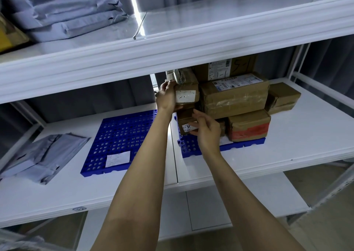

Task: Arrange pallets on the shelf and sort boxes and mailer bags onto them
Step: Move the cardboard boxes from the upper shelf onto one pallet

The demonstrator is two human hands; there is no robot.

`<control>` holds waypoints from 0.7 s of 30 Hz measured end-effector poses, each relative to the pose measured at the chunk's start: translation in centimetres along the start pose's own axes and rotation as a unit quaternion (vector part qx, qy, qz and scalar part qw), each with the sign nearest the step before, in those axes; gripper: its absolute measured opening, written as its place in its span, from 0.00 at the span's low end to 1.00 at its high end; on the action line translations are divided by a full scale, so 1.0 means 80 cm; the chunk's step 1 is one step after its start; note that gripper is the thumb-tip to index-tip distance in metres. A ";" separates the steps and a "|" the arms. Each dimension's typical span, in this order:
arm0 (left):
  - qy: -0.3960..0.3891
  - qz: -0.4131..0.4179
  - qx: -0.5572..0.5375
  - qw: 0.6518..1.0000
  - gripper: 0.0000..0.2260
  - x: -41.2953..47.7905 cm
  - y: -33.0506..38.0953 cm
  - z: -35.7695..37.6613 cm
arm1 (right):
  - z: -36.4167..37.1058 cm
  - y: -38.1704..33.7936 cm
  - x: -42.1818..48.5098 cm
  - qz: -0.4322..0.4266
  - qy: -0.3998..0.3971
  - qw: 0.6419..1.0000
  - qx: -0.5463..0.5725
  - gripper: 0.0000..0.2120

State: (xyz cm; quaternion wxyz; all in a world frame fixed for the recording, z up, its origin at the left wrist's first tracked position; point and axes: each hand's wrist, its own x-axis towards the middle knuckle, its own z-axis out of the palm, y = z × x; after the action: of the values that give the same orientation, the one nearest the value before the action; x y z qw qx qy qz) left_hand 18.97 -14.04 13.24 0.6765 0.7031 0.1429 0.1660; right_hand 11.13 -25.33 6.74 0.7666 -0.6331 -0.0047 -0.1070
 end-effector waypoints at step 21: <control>-0.003 -0.006 -0.002 1.000 0.37 -0.041 -0.004 -0.017 | -0.002 -0.016 -0.017 -0.018 0.010 1.000 -0.007 0.11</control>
State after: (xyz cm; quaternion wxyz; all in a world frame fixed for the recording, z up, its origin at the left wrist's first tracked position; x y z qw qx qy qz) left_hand 15.40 -14.20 12.86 0.6796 0.7012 0.1445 0.1602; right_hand 9.56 -25.46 7.75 0.7600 -0.6374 -0.0073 -0.1268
